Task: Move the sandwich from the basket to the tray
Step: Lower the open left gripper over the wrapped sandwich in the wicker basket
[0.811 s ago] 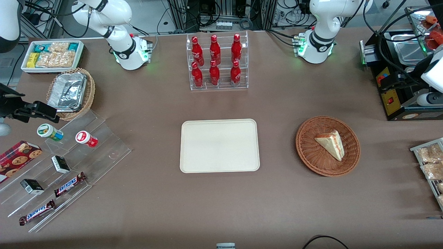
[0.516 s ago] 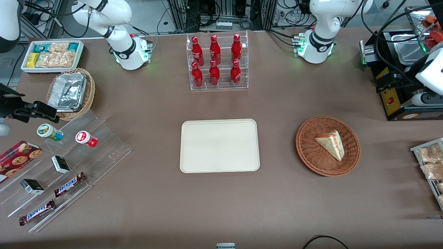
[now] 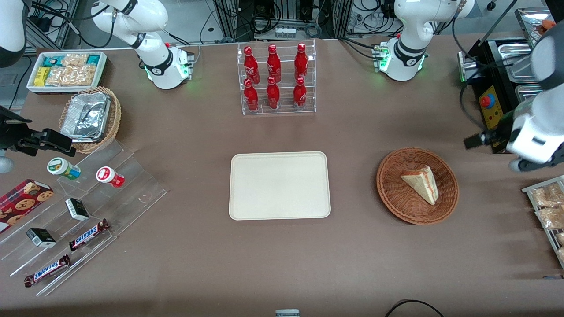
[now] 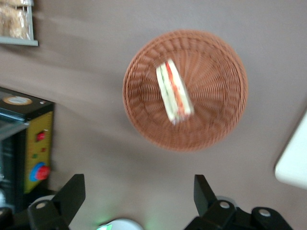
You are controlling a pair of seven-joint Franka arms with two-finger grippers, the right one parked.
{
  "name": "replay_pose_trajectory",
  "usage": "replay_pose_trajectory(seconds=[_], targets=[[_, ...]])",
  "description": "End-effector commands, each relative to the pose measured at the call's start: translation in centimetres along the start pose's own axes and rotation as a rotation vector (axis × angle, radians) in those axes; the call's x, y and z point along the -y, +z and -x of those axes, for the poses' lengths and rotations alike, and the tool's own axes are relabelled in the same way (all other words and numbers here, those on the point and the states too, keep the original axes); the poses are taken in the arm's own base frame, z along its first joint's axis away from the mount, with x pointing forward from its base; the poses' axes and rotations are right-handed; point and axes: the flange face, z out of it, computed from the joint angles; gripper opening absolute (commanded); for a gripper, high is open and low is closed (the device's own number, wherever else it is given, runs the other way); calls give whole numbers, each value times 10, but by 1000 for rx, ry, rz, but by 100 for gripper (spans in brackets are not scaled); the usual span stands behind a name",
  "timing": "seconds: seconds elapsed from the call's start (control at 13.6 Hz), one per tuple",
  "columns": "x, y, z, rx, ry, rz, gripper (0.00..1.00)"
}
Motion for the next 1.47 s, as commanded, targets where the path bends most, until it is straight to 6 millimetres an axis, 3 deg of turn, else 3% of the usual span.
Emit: replay_pose_trajectory(seconds=[0.0,0.37,0.52,0.66,0.81,1.18,1.4], targets=[[-5,53,3,-33,-182,5,100],[-15,149,14,-71,-330,41,100],[-13,177,23,-91,-332,58,100],[-15,187,26,-87,-356,60,100],[-32,198,32,-113,-382,81,100],[-37,231,31,-132,-376,99,100],[-39,241,27,-137,-375,104,100]])
